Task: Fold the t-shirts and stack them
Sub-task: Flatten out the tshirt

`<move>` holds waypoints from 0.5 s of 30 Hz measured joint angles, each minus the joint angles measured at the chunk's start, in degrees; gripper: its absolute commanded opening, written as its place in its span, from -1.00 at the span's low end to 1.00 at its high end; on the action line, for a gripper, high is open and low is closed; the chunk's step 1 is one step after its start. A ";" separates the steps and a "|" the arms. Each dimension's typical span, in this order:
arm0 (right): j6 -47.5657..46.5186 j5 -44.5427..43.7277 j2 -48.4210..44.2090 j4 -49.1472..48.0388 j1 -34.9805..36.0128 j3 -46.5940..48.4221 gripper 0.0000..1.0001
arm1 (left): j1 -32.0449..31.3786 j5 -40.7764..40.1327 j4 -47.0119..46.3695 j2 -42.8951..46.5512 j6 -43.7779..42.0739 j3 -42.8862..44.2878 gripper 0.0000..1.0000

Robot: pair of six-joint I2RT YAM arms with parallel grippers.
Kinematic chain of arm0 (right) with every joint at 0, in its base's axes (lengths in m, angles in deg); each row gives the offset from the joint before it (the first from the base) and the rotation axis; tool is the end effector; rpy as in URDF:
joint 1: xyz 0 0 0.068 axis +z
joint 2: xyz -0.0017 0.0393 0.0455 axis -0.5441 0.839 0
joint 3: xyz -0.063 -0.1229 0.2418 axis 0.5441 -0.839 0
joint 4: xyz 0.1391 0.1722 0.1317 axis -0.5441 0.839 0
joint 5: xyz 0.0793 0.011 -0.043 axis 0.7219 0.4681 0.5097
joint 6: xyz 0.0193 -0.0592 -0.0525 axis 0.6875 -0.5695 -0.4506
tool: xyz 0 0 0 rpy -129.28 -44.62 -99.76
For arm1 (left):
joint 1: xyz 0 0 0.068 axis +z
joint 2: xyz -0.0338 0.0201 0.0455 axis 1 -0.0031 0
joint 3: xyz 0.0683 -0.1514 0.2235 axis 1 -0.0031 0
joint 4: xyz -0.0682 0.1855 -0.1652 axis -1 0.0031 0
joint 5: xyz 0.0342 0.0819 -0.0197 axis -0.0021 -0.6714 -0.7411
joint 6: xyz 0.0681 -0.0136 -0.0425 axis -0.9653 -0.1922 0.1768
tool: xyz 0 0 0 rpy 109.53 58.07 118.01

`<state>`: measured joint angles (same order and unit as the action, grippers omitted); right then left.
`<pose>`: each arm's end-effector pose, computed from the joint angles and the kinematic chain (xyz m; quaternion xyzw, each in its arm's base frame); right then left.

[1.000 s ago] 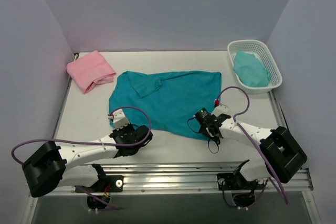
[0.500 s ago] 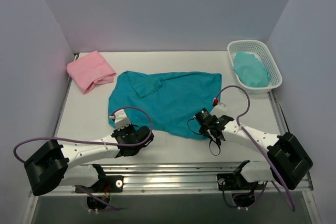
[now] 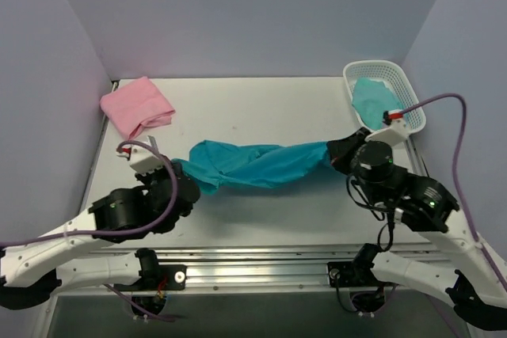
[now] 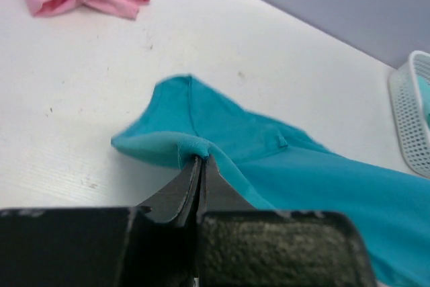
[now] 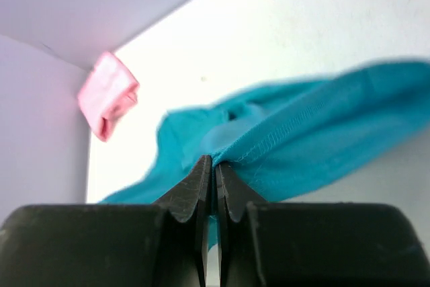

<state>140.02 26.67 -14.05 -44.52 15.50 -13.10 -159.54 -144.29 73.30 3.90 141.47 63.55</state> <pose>0.1495 0.1126 0.4219 0.2005 0.7495 0.3242 0.5412 0.1118 -0.1117 0.3606 -0.2054 0.7665 -0.0923 0.6014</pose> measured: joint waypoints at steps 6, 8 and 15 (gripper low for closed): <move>-4.52 -4.94 -0.96 6.29 0.00 15.76 -1.00 | 0.00 -0.74 -9.31 2.99 -26.25 14.73 -0.95; -5.77 -6.47 -0.50 7.67 0.00 19.78 -1.00 | -0.02 -0.76 -13.60 0.98 -35.36 21.68 -0.95; -9.75 -11.72 7.87 8.02 0.00 34.16 -1.00 | 0.24 -3.93 -38.12 -9.70 -67.89 38.16 -0.95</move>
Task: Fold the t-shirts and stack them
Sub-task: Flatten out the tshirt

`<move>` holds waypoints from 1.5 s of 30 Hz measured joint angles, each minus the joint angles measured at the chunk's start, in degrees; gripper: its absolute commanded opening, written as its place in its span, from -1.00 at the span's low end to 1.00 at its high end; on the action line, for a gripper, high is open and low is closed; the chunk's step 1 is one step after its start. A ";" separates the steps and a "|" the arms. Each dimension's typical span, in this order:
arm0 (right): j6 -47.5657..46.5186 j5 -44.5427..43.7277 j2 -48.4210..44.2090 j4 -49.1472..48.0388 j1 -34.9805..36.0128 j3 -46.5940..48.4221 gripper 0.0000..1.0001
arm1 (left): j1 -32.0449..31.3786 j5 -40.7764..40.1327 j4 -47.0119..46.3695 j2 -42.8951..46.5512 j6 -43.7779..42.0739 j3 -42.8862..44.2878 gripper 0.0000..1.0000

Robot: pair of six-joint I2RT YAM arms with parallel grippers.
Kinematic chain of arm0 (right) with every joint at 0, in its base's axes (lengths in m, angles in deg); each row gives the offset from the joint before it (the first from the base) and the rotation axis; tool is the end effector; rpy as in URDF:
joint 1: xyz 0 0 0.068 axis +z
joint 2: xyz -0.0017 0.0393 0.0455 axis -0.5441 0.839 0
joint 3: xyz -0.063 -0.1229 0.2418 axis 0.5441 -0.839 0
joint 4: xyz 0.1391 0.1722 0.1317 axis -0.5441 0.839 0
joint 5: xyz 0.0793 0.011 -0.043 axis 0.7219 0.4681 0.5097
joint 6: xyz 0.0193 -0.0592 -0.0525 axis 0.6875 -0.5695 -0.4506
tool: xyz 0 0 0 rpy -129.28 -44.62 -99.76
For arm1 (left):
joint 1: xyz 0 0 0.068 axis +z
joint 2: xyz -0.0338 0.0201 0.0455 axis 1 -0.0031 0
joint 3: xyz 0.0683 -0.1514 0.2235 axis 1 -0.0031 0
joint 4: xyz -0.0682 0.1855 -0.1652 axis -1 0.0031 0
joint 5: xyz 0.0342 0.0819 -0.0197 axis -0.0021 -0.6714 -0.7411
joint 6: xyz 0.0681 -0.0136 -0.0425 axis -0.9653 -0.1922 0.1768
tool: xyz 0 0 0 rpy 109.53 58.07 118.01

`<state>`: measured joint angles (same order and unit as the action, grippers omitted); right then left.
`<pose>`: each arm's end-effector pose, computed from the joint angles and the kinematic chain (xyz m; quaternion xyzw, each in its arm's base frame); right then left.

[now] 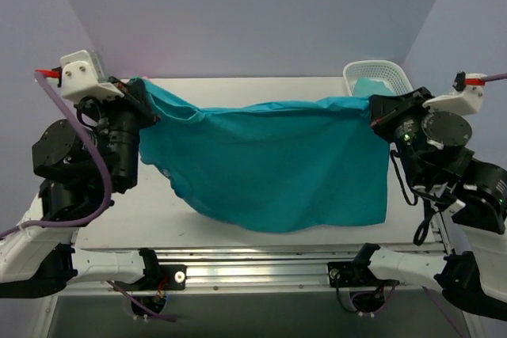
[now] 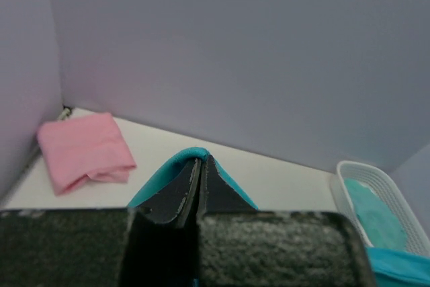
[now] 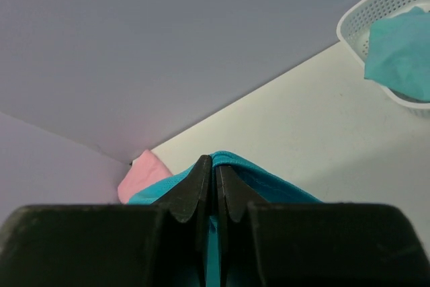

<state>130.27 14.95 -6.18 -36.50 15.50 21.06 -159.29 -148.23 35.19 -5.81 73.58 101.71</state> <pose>0.1203 0.0625 0.5639 0.2444 0.6423 0.3156 0.6543 0.1078 -0.0949 0.5823 -0.1440 0.6588 -0.0962 0.7321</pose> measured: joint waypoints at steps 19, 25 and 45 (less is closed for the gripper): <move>-0.20 17.57 52.54 -21.33 -29.83 -8.81 -1.00 | 50.69 48.22 -2.14 -49.48 12.94 1.97 -0.95; 0.26 18.38 69.44 -21.97 -30.21 4.20 -1.00 | 54.45 59.32 -0.98 -75.93 14.32 14.23 -0.95; 0.07 14.95 56.94 -20.98 -30.23 12.31 0.99 | 53.70 56.85 6.16 -51.95 14.45 26.71 0.88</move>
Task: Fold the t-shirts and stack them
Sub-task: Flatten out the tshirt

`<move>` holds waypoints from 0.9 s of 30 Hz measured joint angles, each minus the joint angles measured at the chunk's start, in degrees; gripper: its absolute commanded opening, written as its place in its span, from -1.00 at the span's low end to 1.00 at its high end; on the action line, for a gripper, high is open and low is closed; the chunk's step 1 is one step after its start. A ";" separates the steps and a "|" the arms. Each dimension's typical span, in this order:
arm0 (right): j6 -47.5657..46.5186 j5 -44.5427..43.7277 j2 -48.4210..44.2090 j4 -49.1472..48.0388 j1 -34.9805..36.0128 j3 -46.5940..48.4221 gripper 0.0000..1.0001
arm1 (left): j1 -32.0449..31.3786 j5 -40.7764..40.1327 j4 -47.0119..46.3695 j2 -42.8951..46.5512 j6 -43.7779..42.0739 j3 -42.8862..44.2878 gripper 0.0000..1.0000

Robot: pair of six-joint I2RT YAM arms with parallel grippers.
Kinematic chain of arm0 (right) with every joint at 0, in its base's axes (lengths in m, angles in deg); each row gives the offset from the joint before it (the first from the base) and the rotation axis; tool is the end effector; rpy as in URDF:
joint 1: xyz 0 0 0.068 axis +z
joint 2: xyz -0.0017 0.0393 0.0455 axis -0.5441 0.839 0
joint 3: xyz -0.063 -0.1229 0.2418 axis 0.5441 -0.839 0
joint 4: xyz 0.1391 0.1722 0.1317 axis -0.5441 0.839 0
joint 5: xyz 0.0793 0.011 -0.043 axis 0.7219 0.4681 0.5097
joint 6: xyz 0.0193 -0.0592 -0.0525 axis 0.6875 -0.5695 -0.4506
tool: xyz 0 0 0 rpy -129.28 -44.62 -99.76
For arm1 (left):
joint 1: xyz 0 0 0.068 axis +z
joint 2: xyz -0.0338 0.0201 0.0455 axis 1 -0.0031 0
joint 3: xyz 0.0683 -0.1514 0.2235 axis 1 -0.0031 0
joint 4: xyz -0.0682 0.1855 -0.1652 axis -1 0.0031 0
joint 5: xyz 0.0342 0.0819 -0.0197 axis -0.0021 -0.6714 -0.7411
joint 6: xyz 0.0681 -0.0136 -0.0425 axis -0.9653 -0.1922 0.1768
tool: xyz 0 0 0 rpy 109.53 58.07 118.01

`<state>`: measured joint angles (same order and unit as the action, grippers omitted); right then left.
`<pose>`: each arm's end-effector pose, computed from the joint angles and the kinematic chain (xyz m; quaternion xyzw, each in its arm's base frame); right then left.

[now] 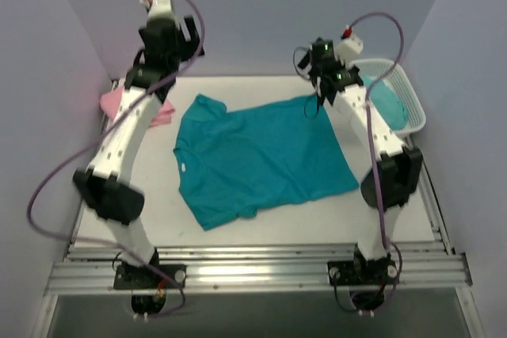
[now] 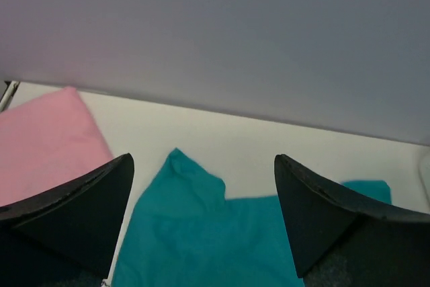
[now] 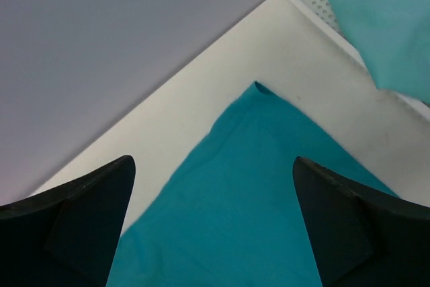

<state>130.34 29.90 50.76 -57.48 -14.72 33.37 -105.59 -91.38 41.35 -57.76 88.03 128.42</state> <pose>0.4855 0.1245 0.3770 0.3128 0.7397 0.1162 0.5844 0.4710 -0.1120 0.4492 -0.0948 0.7731 -0.0624 0.6241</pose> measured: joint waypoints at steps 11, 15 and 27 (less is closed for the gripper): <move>0.22 0.90 -39.08 -11.19 22.51 -54.10 0.97 | -37.24 -20.83 -6.80 45.75 24.48 -74.79 0.93; 2.78 0.20 -43.87 -9.57 28.65 -62.88 0.97 | -52.68 -26.21 5.31 43.08 42.77 -83.71 0.94; 7.17 -3.82 -54.95 -6.19 33.66 -67.89 0.98 | -61.40 -28.41 16.13 32.11 71.56 -85.64 0.97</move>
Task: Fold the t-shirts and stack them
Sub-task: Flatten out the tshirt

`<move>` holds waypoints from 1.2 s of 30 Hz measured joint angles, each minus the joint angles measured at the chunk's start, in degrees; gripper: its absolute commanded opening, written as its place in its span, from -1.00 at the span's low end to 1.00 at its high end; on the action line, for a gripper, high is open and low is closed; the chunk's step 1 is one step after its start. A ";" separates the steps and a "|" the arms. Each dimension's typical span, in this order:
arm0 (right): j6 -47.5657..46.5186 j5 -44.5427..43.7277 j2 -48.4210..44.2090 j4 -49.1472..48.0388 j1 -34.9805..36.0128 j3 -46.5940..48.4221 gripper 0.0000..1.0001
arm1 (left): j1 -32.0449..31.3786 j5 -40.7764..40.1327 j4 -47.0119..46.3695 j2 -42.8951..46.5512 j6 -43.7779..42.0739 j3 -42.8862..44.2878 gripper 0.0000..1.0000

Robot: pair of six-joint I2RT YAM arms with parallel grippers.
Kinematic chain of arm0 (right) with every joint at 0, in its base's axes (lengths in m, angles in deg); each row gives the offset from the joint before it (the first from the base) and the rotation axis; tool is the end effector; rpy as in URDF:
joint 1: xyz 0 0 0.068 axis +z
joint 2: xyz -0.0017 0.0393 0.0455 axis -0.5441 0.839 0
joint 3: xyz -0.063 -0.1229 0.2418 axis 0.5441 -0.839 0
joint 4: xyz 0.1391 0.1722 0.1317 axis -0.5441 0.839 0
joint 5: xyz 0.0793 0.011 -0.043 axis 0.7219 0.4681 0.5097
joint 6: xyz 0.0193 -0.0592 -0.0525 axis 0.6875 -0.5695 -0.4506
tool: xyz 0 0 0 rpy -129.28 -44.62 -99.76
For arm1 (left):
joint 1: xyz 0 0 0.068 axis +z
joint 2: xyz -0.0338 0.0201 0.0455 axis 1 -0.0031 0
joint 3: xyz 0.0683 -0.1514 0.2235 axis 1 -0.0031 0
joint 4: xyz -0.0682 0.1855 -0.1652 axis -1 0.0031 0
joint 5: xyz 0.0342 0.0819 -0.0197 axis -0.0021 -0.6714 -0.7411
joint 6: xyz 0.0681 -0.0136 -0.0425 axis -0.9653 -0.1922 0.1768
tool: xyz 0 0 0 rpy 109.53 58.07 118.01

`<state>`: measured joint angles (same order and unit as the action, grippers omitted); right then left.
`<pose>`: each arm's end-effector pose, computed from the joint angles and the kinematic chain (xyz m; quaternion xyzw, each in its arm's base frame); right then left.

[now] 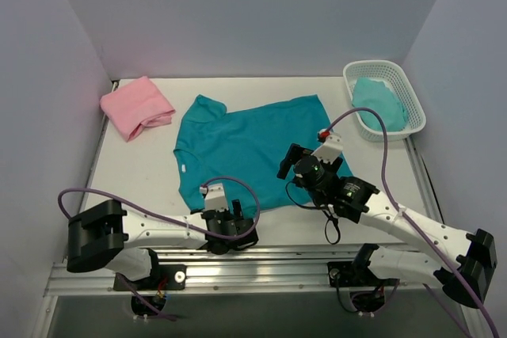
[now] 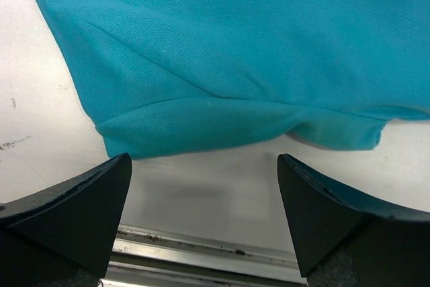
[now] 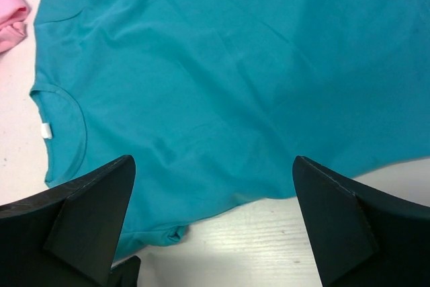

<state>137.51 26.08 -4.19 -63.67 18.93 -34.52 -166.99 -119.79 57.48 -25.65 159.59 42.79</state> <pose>0.1847 0.1742 0.2947 0.1398 0.8159 0.2499 0.5023 0.0981 -0.2057 0.1543 -0.1120 0.9152 -0.0105 0.3870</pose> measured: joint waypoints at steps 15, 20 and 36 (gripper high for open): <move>-1.51 -1.38 0.04 1.09 0.02 0.09 0.99 | 2.56 -6.75 -5.22 -8.02 1.75 -2.16 -0.04; -1.77 -1.86 -0.33 1.55 0.00 0.24 0.99 | 2.82 -8.17 -4.37 -8.90 1.55 -1.49 -0.95; -3.85 -4.76 -0.42 1.46 0.00 2.71 0.99 | 24.94 -1.18 -4.94 4.04 -31.23 21.18 0.88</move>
<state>133.66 21.31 -4.61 -62.20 18.93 -31.81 -142.05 -120.97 52.54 -21.61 128.35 63.97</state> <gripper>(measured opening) 0.995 0.788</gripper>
